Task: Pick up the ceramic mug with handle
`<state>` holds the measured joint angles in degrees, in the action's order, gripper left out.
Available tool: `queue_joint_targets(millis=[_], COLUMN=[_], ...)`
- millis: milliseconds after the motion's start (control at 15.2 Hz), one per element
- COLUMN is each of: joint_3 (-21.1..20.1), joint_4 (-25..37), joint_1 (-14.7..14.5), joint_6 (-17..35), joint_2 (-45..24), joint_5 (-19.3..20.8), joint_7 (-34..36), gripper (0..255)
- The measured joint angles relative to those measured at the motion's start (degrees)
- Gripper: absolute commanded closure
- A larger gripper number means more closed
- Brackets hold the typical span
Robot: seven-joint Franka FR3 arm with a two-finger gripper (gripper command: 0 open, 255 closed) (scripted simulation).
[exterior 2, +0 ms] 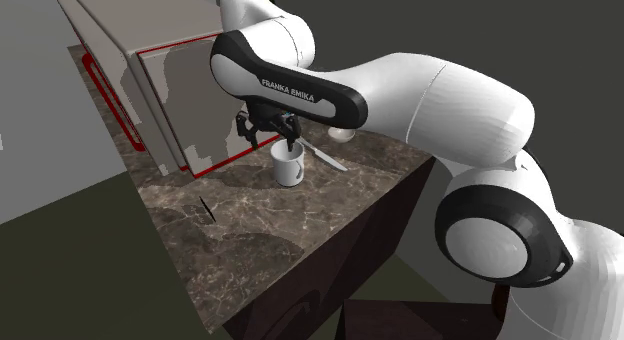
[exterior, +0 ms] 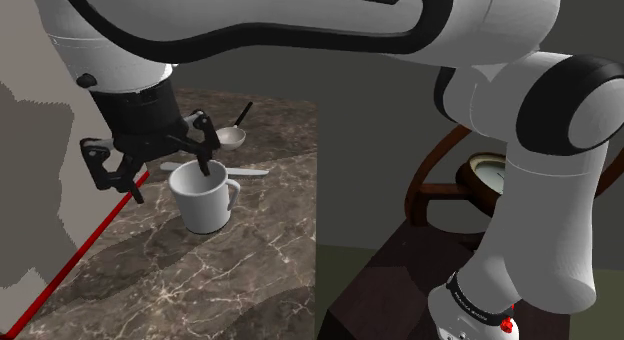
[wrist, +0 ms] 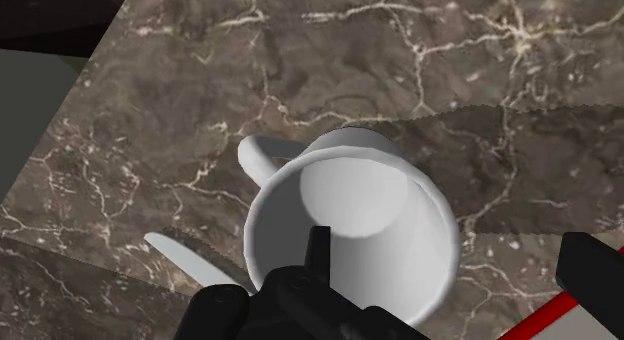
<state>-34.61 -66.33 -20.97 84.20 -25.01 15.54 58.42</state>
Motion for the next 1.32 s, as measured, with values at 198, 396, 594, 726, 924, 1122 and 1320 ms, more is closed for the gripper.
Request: queue_joint_targets(millis=[198, 396, 594, 726, 924, 1122, 1320], joint_3=[0.0, -0.05, -0.04, -0.04, -0.04, -0.03, -0.05], joint_4=[-3.02, -6.3, -6.79, -6.84, -6.86, -6.84, -5.04], joint_1=[0.73, 1.37, 1.47, 1.48, 1.49, 1.48, 1.11], joint_6=[2.45, 5.08, 5.54, 5.6, 5.62, 5.63, 4.03], joint_2=[0.53, 1.16, 1.2, 1.2, 1.22, 1.2, 0.98], joint_5=[-0.27, -0.58, -0.59, -0.6, -0.6, -0.59, -0.48], joint_7=[0.08, 0.33, 0.34, 0.34, 0.34, 0.35, 0.27], gripper=[0, 0, 255, 255, 255, 255, 255])
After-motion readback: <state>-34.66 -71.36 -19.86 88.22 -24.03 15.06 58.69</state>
